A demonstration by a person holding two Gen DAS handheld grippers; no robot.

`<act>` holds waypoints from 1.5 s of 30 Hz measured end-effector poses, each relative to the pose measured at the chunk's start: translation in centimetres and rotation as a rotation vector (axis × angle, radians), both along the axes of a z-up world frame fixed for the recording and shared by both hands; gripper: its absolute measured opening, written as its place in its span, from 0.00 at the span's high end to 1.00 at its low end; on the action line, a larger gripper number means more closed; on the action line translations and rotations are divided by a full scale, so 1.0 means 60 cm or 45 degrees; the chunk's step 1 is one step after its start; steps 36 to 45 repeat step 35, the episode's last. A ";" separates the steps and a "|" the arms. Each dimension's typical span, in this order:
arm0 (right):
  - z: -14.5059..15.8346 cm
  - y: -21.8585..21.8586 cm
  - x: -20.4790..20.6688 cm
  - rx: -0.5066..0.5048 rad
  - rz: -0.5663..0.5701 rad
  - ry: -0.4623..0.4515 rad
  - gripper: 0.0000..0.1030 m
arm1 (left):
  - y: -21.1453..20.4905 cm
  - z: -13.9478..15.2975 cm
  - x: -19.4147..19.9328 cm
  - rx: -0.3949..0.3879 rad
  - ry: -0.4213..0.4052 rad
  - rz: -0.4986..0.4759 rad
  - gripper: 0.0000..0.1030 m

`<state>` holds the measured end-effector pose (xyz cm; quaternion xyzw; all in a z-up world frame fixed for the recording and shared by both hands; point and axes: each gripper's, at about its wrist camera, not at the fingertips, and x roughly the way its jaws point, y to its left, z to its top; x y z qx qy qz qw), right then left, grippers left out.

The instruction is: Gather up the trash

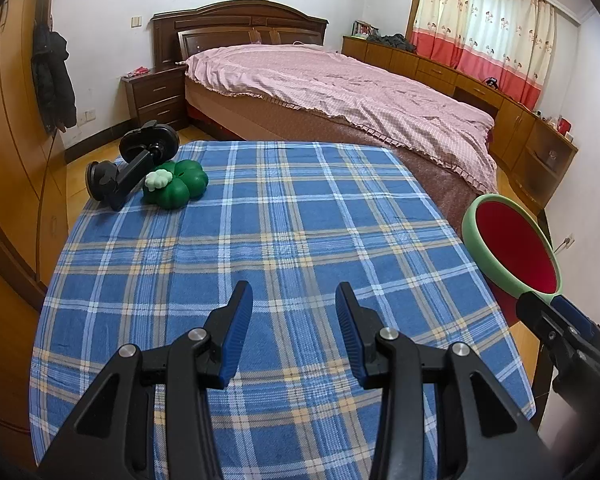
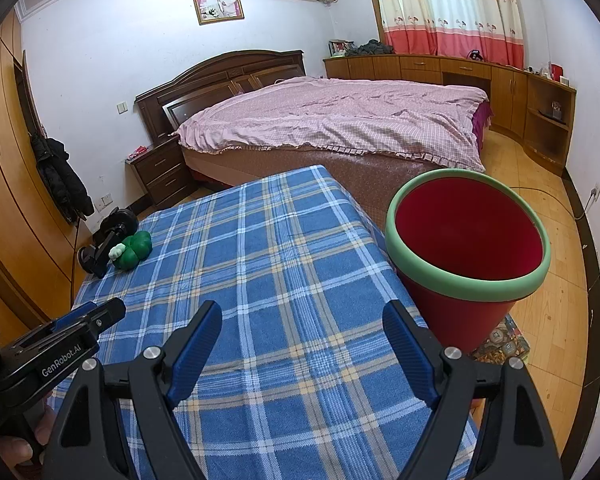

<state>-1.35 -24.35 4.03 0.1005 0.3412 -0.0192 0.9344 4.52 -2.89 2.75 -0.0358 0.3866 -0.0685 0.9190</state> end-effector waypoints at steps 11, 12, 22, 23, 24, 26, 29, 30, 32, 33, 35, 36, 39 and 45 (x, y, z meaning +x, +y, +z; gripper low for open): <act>0.000 -0.002 0.001 0.001 -0.003 -0.004 0.18 | 0.001 0.001 -0.001 -0.001 -0.002 0.001 0.58; 0.000 -0.002 0.001 0.001 -0.003 -0.004 0.18 | 0.001 0.001 0.000 -0.002 -0.002 0.001 0.58; -0.001 -0.001 0.000 0.002 -0.004 -0.005 0.18 | 0.000 0.000 -0.001 0.000 -0.002 0.001 0.58; -0.001 -0.001 0.000 0.002 -0.004 -0.005 0.18 | 0.001 0.001 -0.001 0.000 -0.002 0.002 0.58; -0.001 -0.001 0.000 0.003 -0.004 -0.005 0.18 | 0.001 0.001 -0.001 0.000 -0.002 0.001 0.58; -0.001 -0.001 0.000 0.002 -0.004 -0.005 0.18 | 0.001 0.000 -0.001 0.000 -0.003 0.001 0.58; -0.001 0.000 0.000 0.003 -0.004 -0.005 0.18 | 0.001 0.000 -0.001 0.000 -0.003 0.001 0.58; -0.001 0.000 0.000 0.003 -0.004 -0.005 0.18 | 0.001 0.000 -0.001 0.001 -0.002 0.001 0.58; -0.001 -0.001 0.000 0.003 -0.004 -0.004 0.18 | 0.002 0.000 -0.002 0.000 -0.001 0.004 0.58; -0.001 -0.001 0.000 0.003 -0.004 -0.005 0.18 | 0.002 0.001 -0.003 0.000 0.000 0.005 0.58; -0.001 -0.001 0.000 0.003 -0.003 -0.005 0.18 | 0.004 0.001 -0.003 0.004 0.003 0.007 0.58; -0.001 -0.001 0.000 0.003 -0.003 -0.005 0.18 | 0.004 0.001 -0.003 0.004 0.003 0.007 0.58; -0.001 -0.001 0.000 0.003 -0.003 -0.005 0.18 | 0.004 0.001 -0.003 0.004 0.003 0.007 0.58; -0.001 -0.001 0.000 0.003 -0.003 -0.005 0.18 | 0.004 0.001 -0.003 0.004 0.003 0.007 0.58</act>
